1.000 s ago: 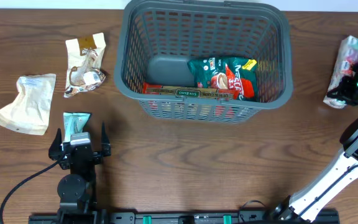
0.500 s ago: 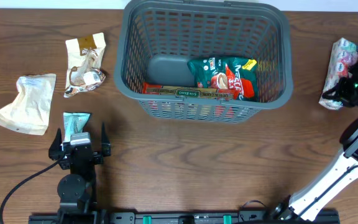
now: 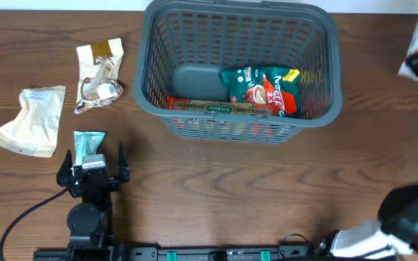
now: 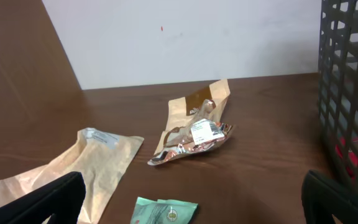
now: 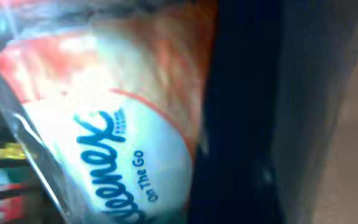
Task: Pack container
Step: 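Carry the Kleenex pack left over the basket and lower it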
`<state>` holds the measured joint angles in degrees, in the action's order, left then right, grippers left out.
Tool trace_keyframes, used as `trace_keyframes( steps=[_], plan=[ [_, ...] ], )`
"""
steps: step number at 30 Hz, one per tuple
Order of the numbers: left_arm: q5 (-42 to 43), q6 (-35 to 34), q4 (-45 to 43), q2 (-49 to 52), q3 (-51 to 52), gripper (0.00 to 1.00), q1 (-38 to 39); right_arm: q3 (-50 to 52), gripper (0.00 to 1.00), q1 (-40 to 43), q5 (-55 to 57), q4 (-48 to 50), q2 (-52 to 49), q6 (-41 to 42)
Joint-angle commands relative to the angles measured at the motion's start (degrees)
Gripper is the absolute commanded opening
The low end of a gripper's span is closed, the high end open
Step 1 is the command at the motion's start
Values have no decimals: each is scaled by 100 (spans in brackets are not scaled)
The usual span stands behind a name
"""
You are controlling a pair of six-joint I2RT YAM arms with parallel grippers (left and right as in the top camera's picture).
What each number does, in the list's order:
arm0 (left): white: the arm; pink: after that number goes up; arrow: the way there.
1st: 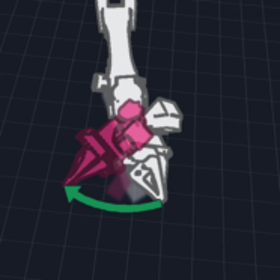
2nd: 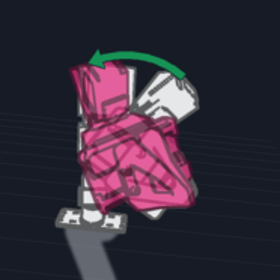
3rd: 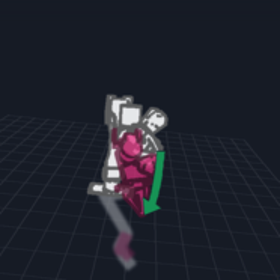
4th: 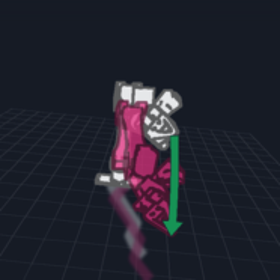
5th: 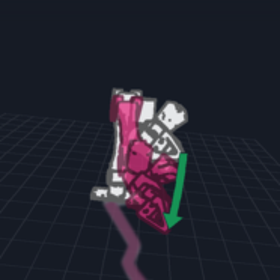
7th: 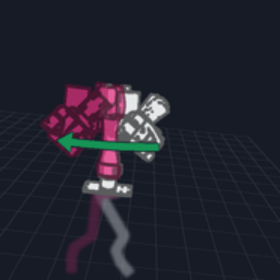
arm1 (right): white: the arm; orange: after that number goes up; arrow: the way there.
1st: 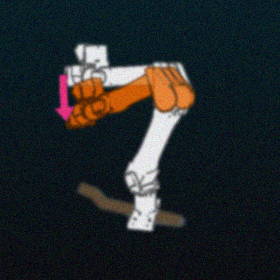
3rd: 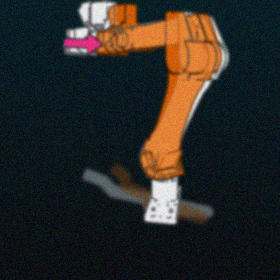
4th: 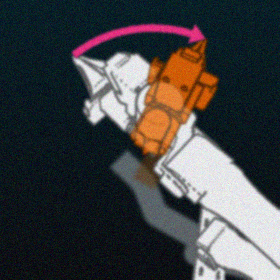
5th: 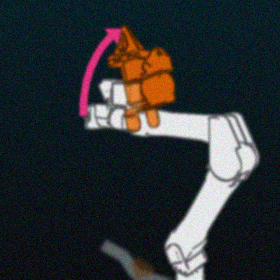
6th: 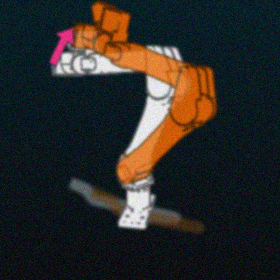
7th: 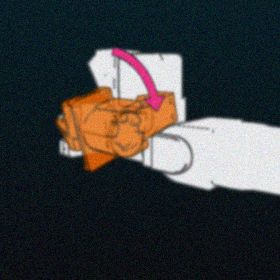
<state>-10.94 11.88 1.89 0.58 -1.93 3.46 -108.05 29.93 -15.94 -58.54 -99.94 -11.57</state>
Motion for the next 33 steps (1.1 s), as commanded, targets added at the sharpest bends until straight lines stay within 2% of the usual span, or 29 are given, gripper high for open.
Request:
trace_keyframes(
  steps=[1,7,13,21,26,33],
  plan=[
    [-107,31,101,-35,170,99,-28,-114,1,-411,-275,98,850,17],
    [-107,31,101,-35,170,99,-28,-114,1,-1237,-275,118,1840,-247],
    [-107,31,101,-35,170,99,-28,-114,1,-1912,-293,-275,2371,-247],
    [-107,31,101,-35,170,99,-28,-111,1,-2800,-337,-1292,2376,-673],
    [-107,31,101,-35,170,98,-28,-111,1,-3414,-337,-1550,2354,-678],
    [-107,31,101,-35,170,99,-28,-101,1,-4345,-337,-1921,2267,-1152]
  ],
)
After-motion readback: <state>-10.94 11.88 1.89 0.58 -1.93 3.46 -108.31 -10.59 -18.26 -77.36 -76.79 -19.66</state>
